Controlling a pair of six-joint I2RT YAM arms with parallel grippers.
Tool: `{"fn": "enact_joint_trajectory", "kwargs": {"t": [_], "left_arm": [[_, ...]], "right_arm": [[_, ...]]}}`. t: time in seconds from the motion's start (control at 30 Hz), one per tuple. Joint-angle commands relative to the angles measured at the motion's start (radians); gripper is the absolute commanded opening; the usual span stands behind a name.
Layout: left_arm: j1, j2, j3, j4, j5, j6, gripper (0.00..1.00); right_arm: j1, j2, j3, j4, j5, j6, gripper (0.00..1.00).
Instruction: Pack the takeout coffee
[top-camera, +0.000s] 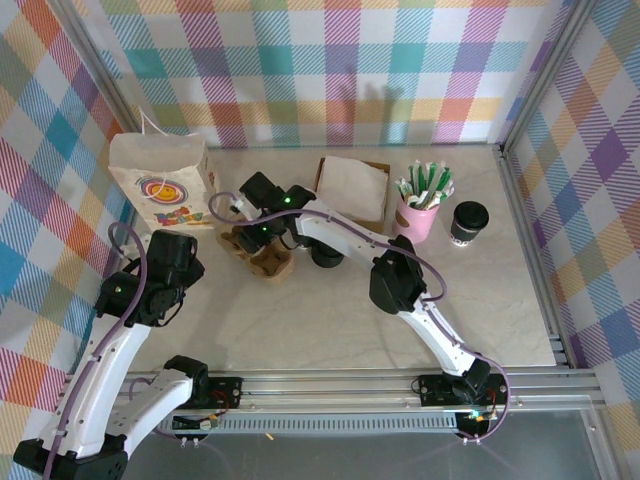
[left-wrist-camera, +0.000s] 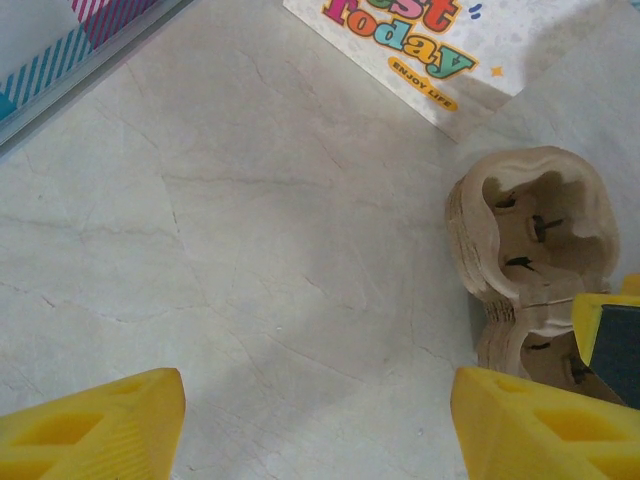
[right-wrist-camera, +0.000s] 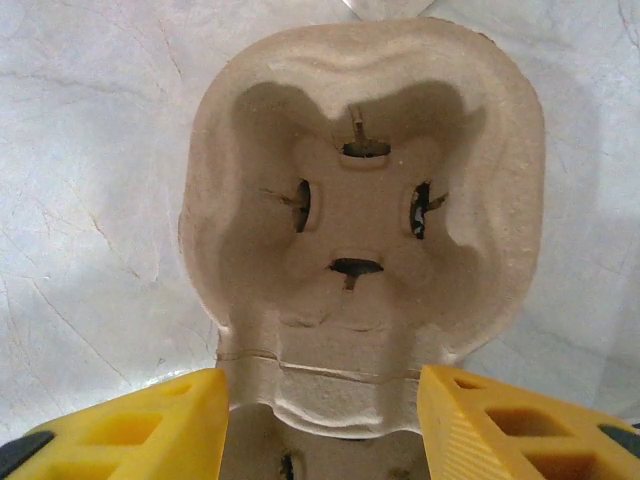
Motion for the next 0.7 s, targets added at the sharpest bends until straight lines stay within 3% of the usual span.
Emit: {"fn": "enact_joint_trajectory", "kwargs": {"t": [0.0,0.5,0.67], "left_arm": [[0.008,-0.008,-0.013,-0.021,0.002,-0.005,0.71],[0.008,-0.019,-0.023,-0.03,-0.006,0.005,0.71],[0.008,-0.018,-0.021,-0.031,-0.011,0.011,0.71]], "right_arm": [[0.017,0.021,0.031,-0.019,-0.002,-0.025,0.53],[0.031,0.087,0.042,-0.049,0.058,-0.054,0.53],[0.031,0.088,0.044,-0.075,0.079,-0.047,0.57]]}}
